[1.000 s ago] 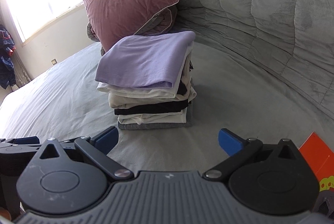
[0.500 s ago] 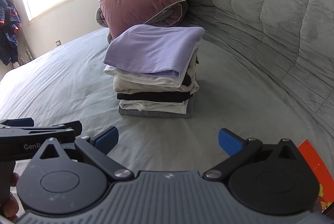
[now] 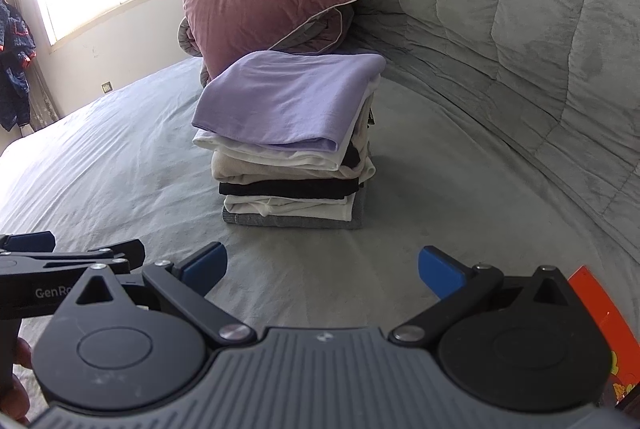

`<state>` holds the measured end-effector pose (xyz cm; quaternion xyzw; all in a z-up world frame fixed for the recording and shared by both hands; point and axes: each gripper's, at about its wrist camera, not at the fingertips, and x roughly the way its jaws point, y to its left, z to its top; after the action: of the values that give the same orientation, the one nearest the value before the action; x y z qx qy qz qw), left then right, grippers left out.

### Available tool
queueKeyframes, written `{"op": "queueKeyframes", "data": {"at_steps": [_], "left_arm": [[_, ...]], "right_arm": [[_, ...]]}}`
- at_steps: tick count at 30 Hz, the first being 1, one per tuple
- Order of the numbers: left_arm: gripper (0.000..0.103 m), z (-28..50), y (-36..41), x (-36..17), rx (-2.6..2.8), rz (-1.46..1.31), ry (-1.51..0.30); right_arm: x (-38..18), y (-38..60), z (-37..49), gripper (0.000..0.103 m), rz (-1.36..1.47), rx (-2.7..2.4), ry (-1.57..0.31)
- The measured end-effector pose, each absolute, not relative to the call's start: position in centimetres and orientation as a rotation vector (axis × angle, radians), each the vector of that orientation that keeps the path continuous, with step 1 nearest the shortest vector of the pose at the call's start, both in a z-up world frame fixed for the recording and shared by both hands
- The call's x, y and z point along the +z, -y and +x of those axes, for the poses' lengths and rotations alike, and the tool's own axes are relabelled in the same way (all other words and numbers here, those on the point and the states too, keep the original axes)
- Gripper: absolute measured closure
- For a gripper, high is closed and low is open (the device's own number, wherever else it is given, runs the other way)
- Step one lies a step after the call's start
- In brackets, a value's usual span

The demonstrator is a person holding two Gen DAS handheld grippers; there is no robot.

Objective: Fold clothes

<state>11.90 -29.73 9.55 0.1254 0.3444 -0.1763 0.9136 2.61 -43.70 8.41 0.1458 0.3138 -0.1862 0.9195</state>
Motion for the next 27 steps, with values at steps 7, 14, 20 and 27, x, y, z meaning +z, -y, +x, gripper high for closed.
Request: {"op": "queueKeyframes", "data": {"at_steps": [7,14,20,27], "left_arm": [[0.001,11.8,29.7,9.5,-0.364,0.257,-0.716],[0.001,11.0,28.9,10.4,-0.366,0.253,-0.717],[0.001,9.0,27.1,11.9,-0.362,0.247,-0.706],[0.001,5.2,23.8,13.4,-0.365,0.227,-0.701]], "right_arm": [[8.5,43.5,2.6,0.000,0.294,-0.379,-0.640],[9.6,43.0,2.2,0.000,0.293,-0.354,-0.623],[12.1,40.6,0.3,0.000,0.273,-0.323,-0.578],[14.3,37.2,-3.1,0.000,0.256,-0.366,-0.553]]}}
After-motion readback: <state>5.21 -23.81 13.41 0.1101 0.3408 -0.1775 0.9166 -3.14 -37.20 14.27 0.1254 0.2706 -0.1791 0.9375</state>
